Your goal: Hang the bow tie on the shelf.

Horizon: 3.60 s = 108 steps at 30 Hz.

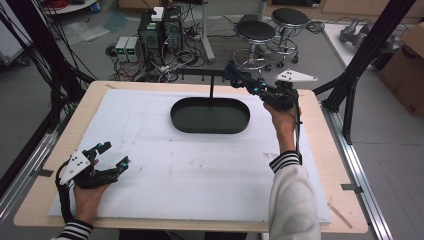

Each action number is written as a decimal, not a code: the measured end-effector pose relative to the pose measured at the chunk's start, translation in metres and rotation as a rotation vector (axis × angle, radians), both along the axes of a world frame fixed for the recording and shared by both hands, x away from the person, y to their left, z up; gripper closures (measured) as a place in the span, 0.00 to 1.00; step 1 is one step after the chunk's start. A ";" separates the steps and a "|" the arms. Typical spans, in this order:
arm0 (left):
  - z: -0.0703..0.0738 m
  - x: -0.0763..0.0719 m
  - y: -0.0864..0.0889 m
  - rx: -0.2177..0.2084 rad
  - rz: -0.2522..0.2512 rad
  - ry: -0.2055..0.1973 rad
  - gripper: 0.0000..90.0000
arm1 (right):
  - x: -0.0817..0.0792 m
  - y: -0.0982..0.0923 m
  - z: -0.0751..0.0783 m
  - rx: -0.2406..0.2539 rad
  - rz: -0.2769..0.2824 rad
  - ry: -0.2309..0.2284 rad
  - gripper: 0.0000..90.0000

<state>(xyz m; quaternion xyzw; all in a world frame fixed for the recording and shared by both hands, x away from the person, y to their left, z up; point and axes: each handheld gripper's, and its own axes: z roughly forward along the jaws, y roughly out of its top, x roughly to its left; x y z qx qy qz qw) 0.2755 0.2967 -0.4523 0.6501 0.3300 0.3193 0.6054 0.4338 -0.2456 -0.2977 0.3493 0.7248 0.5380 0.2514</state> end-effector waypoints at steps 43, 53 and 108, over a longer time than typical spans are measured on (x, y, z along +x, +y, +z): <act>0.000 -0.001 -0.001 0.005 -0.001 -0.009 0.17 | 0.035 -0.031 -0.021 0.062 -0.257 0.247 0.80; 0.000 -0.001 -0.001 0.006 -0.001 -0.011 0.17 | 0.034 -0.030 -0.022 -0.042 -0.312 0.250 0.60; 0.000 -0.003 -0.004 0.043 0.001 -0.026 0.15 | -0.184 -0.027 -0.151 0.021 -0.295 -0.161 0.19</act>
